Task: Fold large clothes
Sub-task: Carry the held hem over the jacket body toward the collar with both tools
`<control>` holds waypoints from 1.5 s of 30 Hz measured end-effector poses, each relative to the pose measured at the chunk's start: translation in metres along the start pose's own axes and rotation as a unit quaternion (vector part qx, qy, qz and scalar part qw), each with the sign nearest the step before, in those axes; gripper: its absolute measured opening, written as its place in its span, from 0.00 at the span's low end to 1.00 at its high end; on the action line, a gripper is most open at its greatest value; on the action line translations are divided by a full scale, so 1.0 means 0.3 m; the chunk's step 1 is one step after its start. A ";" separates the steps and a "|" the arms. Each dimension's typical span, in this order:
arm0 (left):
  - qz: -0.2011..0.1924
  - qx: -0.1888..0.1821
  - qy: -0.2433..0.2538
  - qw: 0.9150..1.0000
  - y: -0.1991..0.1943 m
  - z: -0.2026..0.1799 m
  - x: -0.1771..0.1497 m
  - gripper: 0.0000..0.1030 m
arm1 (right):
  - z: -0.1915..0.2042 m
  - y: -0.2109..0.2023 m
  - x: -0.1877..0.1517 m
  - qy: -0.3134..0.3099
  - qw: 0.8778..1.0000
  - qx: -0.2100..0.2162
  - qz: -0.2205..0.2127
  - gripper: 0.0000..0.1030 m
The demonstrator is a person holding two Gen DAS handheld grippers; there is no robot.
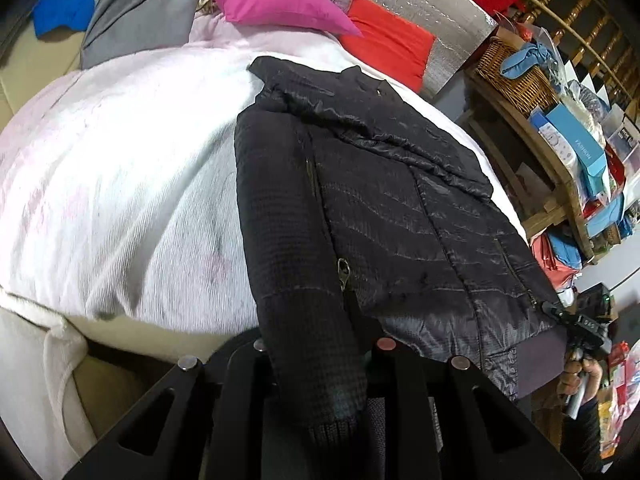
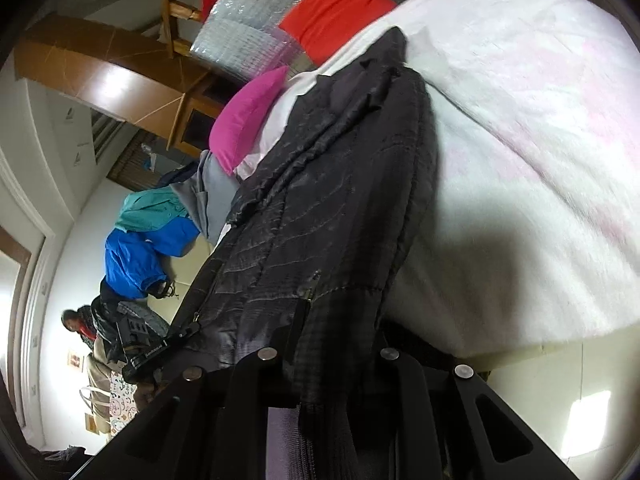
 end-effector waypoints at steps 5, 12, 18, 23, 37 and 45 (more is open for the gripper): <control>-0.007 -0.006 0.004 1.000 -0.029 -0.028 0.003 0.18 | -0.003 -0.018 -0.006 0.005 1.000 0.013 -0.004 0.18; -0.019 -0.034 -0.003 0.999 -0.064 -0.026 0.038 0.18 | 0.025 -0.045 0.034 -0.005 0.999 0.034 -0.019 0.18; -0.036 -0.073 -0.021 0.996 -0.093 -0.008 0.095 0.18 | 0.060 -0.062 0.083 -0.011 0.998 0.056 -0.033 0.18; -0.066 -0.090 -0.014 0.994 -0.128 -0.040 0.170 0.18 | 0.131 -0.084 0.161 -0.031 0.995 0.073 -0.056 0.18; -0.132 -0.094 -0.007 0.987 -0.142 -0.103 0.394 0.18 | 0.288 -0.108 0.412 -0.056 0.987 0.085 -0.126 0.17; -0.150 -0.083 0.009 0.985 -0.128 -0.108 0.482 0.18 | 0.321 -0.084 0.516 -0.060 0.984 0.085 -0.145 0.17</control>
Point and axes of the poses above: each gripper's, at about its wrist camera, not at the fingertips, and y roughly the way its jaws point, z to its left, x to its top, the point moved 2 cm from there along y, roughly the way its jaws point, and after that the axes turned 1 degree about z, right-handed, at the moved point
